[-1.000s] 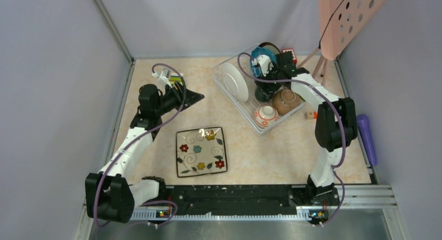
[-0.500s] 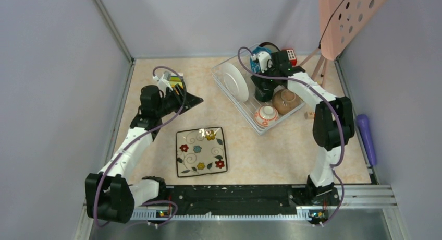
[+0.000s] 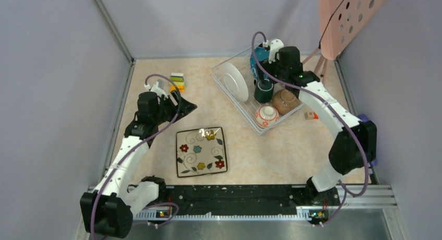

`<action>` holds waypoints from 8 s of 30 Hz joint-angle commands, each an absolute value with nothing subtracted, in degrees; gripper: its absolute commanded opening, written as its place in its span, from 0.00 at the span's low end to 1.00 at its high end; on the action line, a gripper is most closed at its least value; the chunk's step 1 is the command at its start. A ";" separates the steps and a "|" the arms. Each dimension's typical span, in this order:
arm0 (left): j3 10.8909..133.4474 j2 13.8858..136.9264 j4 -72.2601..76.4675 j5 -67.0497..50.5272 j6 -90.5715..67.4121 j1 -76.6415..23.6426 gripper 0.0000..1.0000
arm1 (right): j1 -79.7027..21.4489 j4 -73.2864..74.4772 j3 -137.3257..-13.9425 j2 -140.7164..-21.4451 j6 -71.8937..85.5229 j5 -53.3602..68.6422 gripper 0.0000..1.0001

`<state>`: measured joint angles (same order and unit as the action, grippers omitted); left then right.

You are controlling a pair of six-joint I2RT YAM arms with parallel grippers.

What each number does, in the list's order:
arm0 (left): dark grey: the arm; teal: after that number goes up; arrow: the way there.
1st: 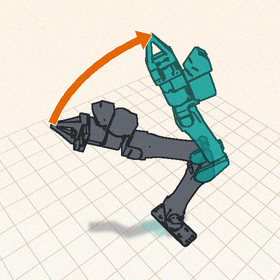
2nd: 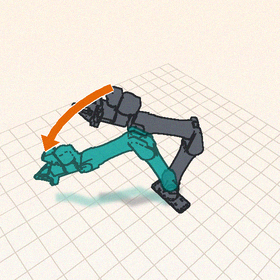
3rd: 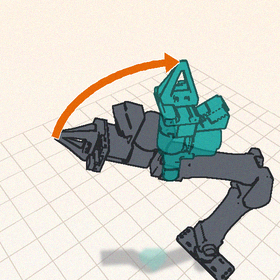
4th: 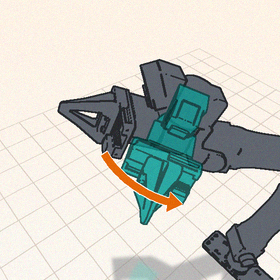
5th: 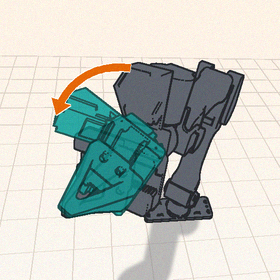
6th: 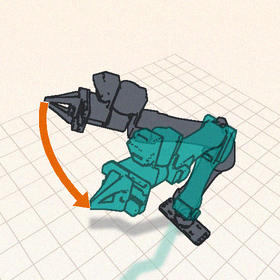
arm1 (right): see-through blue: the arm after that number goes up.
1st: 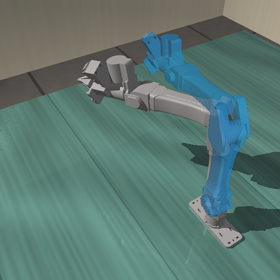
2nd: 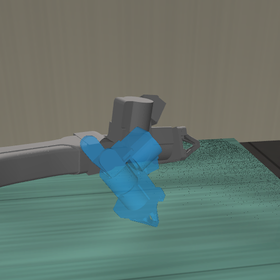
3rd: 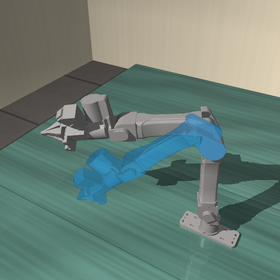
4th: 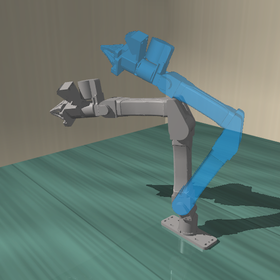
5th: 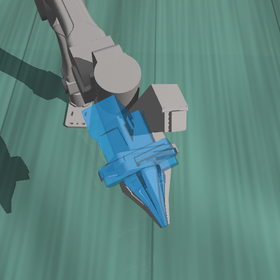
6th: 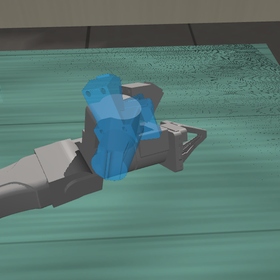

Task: Load the mixed dishes into the dish rack

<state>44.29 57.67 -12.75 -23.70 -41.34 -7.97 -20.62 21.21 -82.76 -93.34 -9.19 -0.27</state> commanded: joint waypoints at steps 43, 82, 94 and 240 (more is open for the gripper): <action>11.49 38.12 -20.01 -13.53 -54.99 -8.17 0.70 | -61.45 -15.56 -40.55 -91.70 57.18 -5.69 0.89; 11.11 60.22 4.30 -24.70 -48.09 -13.54 0.29 | -54.71 -7.74 -37.79 -87.57 49.13 -4.37 0.72; 20.95 44.89 -21.97 -18.27 -51.26 -13.54 0.00 | -54.75 5.67 -44.53 -82.47 36.65 -9.85 0.91; 49.79 41.02 -29.85 -7.47 -44.00 -13.10 0.98 | -50.12 -16.18 -58.60 -61.06 2.16 -0.29 0.00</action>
<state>50.11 40.84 -34.59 -5.39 -45.63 -13.32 -53.43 -0.89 -47.31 -61.84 5.28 -3.57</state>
